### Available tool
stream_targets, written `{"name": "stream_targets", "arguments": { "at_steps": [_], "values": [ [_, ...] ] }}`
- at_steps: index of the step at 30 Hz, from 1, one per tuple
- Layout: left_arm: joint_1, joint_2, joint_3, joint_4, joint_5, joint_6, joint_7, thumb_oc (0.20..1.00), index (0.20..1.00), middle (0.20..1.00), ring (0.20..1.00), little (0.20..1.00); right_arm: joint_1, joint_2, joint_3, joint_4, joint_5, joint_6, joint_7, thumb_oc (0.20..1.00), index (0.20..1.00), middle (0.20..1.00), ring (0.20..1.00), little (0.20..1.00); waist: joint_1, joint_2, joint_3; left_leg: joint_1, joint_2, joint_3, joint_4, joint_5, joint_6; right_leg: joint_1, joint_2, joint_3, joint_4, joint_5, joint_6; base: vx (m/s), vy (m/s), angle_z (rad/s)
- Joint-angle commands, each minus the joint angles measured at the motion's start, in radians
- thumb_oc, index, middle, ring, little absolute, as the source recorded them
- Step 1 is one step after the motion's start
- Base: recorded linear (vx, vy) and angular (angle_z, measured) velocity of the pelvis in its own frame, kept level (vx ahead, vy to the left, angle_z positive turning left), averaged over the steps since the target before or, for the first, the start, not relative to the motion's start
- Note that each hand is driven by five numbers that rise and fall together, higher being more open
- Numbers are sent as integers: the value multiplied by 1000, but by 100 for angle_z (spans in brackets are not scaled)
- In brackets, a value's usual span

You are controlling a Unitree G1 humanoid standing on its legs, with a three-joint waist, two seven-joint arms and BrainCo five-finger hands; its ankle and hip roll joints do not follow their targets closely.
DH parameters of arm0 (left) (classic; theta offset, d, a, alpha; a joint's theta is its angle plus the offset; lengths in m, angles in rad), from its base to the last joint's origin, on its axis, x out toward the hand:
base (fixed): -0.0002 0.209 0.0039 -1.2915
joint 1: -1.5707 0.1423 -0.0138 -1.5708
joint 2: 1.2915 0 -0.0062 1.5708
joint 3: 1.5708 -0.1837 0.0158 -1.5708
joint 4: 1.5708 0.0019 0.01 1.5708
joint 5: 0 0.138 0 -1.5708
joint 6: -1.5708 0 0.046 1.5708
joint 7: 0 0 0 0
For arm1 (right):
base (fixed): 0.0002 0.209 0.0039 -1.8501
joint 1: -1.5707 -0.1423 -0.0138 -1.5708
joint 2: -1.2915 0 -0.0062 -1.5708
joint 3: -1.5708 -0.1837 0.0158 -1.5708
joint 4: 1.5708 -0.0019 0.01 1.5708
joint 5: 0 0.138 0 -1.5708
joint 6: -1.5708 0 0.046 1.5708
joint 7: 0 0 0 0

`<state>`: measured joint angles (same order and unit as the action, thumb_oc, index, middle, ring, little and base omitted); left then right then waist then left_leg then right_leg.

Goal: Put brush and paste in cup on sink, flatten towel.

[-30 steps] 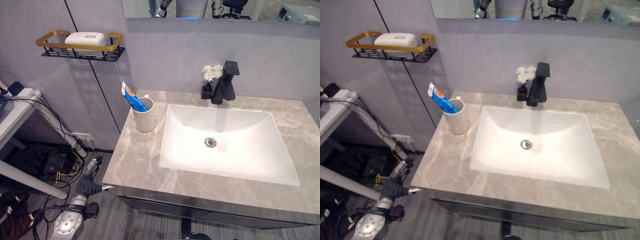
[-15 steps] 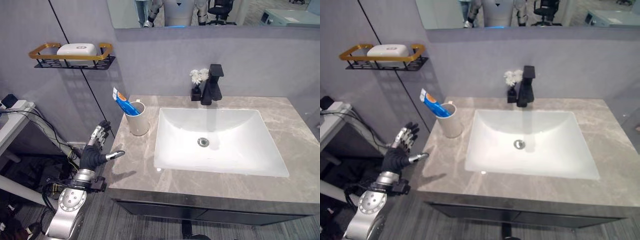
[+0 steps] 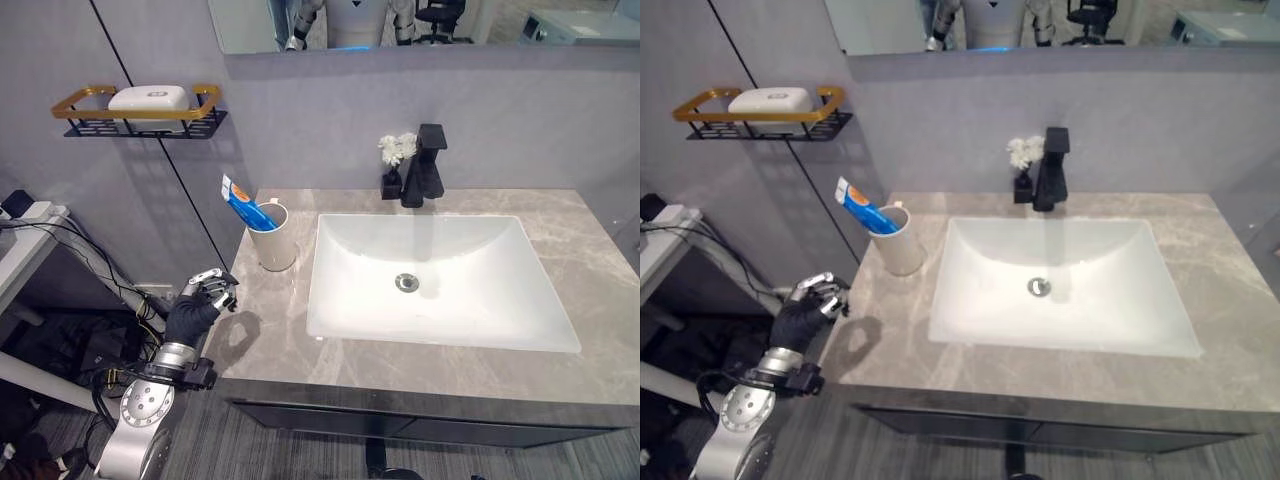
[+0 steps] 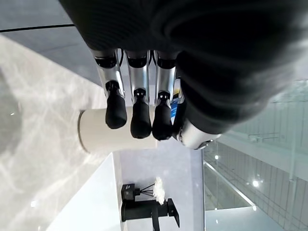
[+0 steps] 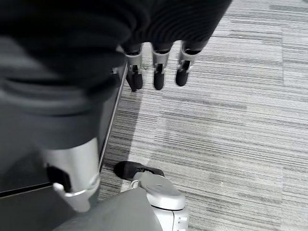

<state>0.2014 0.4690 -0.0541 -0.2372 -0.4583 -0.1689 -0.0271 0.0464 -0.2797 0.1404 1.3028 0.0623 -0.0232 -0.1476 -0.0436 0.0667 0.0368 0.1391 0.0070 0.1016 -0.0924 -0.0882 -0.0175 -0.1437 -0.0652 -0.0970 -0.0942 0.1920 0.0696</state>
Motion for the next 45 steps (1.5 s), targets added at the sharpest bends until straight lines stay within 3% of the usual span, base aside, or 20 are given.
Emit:
{"name": "stream_targets", "arguments": {
  "at_steps": [1, 21, 45],
  "values": [
    [2, 48, 6, -94, -43, -18, -32, 200, 200, 200, 200, 200, -55, -3, 32, 48, -21, -3, 7, 1000, 1000, 1000, 1000, 1000, -14, -37, 16, -1, -20, 6, 5, -23, -3, -48, -55, 19, 7, 27, 100, -1, -7, -4],
    [-56, 37, -42, 26, 0, 27, -18, 200, 200, 200, 200, 200, -59, -22, 40, 18, -3, -11, 1, 1000, 1000, 1000, 1000, 1000, -39, -12, 34, -61, -6, 24, 5, -3, -24, -105, -36, 31, 7, 10, 84, 9, -10, -2],
    [-200, 4, -9, 225, 94, 24, 92, 200, 200, 200, 200, 200, -25, -3, 77, -9, -8, -15, 2, 1000, 1000, 1000, 1000, 1000, -75, -35, 12, -33, 19, 61, 5, -11, -39, -106, 4, 60, 7, -10, 71, 26, -10, -4]
  ]
}}
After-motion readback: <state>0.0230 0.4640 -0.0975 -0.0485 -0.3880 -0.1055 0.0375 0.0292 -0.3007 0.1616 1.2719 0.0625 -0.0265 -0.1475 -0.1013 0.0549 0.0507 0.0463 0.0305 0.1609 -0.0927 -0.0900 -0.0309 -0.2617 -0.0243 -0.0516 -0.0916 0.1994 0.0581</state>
